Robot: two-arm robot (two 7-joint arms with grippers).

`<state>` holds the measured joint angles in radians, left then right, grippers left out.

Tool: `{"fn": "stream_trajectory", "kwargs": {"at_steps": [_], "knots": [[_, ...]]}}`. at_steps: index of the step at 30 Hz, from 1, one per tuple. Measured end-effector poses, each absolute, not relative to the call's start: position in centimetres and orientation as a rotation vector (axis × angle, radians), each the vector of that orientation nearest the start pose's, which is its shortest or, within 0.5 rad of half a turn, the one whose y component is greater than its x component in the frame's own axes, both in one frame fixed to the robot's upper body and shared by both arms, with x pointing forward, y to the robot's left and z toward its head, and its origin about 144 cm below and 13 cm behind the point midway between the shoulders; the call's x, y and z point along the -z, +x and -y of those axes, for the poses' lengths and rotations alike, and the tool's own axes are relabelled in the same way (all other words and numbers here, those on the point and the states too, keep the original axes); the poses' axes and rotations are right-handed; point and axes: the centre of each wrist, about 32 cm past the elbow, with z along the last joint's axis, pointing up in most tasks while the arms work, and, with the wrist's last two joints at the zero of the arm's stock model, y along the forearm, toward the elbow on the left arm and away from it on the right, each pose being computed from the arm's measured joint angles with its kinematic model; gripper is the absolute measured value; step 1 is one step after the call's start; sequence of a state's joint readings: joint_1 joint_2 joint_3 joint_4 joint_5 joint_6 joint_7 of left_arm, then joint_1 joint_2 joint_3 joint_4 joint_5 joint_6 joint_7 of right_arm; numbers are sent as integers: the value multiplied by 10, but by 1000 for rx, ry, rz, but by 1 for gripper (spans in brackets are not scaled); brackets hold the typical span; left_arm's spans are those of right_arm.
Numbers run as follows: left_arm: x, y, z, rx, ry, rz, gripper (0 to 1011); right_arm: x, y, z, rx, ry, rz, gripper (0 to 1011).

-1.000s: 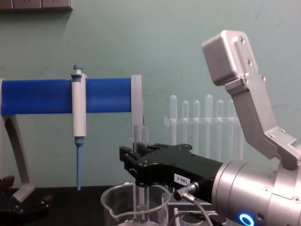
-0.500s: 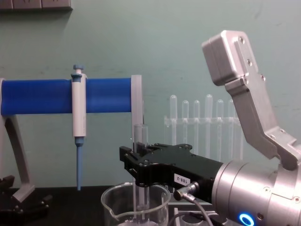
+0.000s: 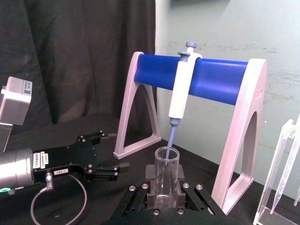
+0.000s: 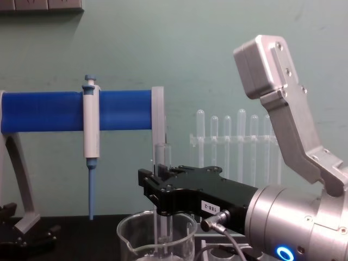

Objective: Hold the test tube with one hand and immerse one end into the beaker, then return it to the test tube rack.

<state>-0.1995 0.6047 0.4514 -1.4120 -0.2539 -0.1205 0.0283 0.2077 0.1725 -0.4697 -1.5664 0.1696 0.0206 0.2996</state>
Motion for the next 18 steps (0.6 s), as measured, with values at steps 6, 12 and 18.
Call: {"fn": "stream_trajectory", "kwargs": {"at_steps": [6, 12, 18], "knots": [[-1140, 489, -310, -1248, 304, 285, 1000, -1187, 484, 132, 811, 14, 116, 228], [-1140, 489, -310, -1248, 305, 285, 1000, -1187, 484, 132, 811, 14, 116, 228], [-1140, 489, -310, -1248, 304, 285, 1000, -1187, 484, 132, 811, 14, 116, 228]]}}
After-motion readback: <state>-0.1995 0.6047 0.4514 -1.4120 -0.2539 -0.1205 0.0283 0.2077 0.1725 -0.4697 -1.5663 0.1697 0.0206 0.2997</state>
